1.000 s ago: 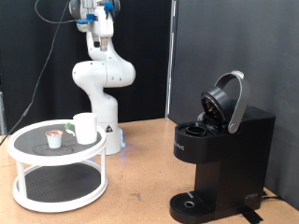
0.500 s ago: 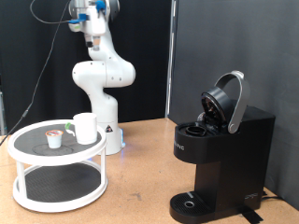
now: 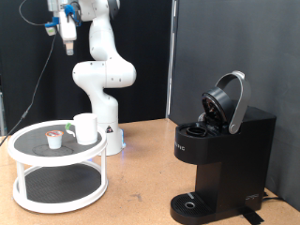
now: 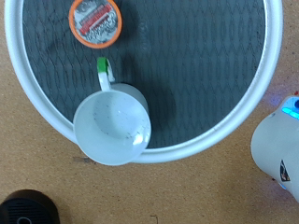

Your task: Make a cup of coffee with the keurig machine

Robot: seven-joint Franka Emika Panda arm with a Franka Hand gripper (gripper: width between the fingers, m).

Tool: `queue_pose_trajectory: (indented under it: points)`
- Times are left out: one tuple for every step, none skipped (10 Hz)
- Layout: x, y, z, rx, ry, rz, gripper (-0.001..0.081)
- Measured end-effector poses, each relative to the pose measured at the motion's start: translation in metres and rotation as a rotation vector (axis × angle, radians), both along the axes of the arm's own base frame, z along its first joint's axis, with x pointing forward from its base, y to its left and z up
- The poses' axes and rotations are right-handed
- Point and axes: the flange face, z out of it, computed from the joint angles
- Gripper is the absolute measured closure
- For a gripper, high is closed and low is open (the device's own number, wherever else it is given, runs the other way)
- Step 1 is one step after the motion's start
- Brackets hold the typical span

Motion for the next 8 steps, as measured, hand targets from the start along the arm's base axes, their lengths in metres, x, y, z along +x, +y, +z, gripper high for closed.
queue_pose_trajectory:
  points:
    - [0.004,-0.009,0.001,0.002,-0.006,-0.006,0.0072]
    - [0.008,-0.016,0.002,0.004,-0.009,-0.006,0.0072]
    - [0.01,-0.021,0.003,0.003,-0.011,-0.007,0.0072]
    - [0.013,-0.024,0.003,-0.002,-0.009,0.004,0.0072]
    - [0.016,-0.027,0.004,-0.007,-0.004,0.021,0.0072]
    - [0.016,-0.027,0.004,-0.004,-0.004,0.018,0.0072]
    - [0.017,-0.027,0.002,-0.002,-0.014,0.021,0.0072]
    - [0.018,-0.027,-0.002,-0.003,-0.025,0.034,0.0072]
